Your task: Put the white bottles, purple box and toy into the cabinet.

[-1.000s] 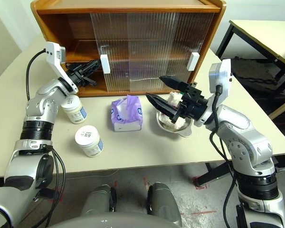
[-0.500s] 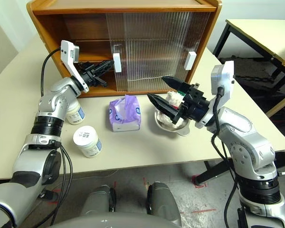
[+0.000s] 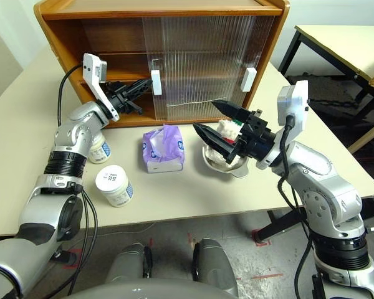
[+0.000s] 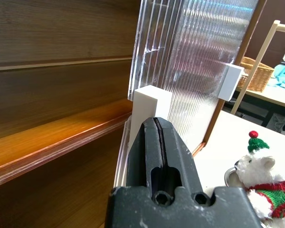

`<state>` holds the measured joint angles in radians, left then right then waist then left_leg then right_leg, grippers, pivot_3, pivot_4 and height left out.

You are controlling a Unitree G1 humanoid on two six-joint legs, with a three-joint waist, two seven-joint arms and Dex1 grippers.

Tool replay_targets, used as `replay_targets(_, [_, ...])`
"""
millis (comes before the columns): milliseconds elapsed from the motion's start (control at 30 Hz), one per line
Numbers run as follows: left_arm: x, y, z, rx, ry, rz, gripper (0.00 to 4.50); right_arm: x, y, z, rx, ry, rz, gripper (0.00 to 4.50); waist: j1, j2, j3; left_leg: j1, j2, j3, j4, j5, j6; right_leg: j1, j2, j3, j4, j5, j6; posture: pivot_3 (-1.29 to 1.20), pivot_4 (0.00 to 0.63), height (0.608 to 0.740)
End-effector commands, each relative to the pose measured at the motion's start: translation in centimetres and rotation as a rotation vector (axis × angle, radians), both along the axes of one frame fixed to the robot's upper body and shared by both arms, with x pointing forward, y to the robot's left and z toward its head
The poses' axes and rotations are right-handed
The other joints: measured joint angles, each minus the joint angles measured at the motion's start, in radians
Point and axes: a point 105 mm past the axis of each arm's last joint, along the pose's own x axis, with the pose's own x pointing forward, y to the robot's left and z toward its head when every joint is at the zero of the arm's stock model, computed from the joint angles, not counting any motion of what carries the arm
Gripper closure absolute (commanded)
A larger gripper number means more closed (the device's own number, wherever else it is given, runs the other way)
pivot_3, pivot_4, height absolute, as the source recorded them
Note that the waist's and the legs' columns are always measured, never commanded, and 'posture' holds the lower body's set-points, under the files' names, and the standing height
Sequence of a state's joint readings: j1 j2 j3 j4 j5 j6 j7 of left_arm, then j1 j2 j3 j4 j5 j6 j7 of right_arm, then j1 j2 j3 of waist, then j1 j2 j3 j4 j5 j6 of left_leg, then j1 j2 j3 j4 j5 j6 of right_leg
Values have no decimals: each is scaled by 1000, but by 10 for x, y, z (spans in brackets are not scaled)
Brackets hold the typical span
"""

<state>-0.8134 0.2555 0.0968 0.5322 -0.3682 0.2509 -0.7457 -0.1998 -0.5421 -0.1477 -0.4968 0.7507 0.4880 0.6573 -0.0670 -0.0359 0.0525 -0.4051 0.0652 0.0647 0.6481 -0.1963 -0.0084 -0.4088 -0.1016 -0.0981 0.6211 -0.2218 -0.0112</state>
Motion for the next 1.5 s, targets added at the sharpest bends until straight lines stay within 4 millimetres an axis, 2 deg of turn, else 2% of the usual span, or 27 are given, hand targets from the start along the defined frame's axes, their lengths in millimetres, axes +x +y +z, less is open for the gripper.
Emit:
replay_targets(33, [2, -7, -3, 19, 9, -16, 4485, -3, -3, 6, -2, -25, -15, 0, 0, 0, 0, 0, 0, 0, 0, 0, 0, 0, 0, 0, 0, 0, 0, -175, 0, 740])
replay_targets(233, [3, -6, 0, 10, 4, -16, 4485, -2, -4, 6, -4, -22, -18, 0, -1, 0, 0, 0, 0, 0, 0, 0, 0, 0, 0, 0, 0, 0, 0, -167, 0, 740])
replay_targets(300, [2, 1, 11, -40, -14, -8, 4485, -2, -3, 5, -4, -19, -13, 0, -1, 0, 0, 0, 0, 0, 0, 0, 0, 0, 0, 0, 0, 0, 0, -153, 0, 740])
replay_targets(367, [-3, 9, 23, -69, -43, -9, 4485, 0, -2, 5, -3, -16, -4, 0, 0, 0, 0, 0, 0, 0, 0, 0, 0, 0, 0, 0, 0, 0, 0, -138, 0, 740])
replay_targets(700, [-40, 47, 44, -5, -77, 2, 4485, 8, 6, 3, 4, -10, 60, 0, 6, 1, 0, 1, 0, -1, -1, 0, 0, 0, 1, 0, 2, -1, -1, -42, 0, 740])
replay_targets(933, [-69, 83, 25, 67, 6, 35, 4485, 7, 11, 8, 55, -11, 138, 0, 27, 2, 1, 1, 0, -1, -1, 0, 0, 0, 1, 0, 2, -1, -1, 10, 0, 740])
replay_targets(1200, [-93, 126, -3, 147, 73, 129, 4485, 6, 18, 4, 61, 4, 196, 0, 61, 5, 2, 2, 1, -1, -1, 0, 0, -1, 0, 0, 3, -6, -11, 67, 0, 740])
replay_targets(1333, [-106, 138, -13, 174, 39, 155, 3198, 8, 19, 3, 63, 15, 217, 0, 85, 7, 3, 1, 1, -1, -2, 0, 0, -1, 0, 0, 2, -7, -11, 86, 0, 740])
replay_targets(1500, [-124, 140, -28, 228, 33, 112, 1261, 10, 20, 3, 60, 18, 237, 0, 109, 11, 6, 1, 1, 0, -2, 0, -1, -2, 0, 0, 2, -10, -16, 98, 0, 740])
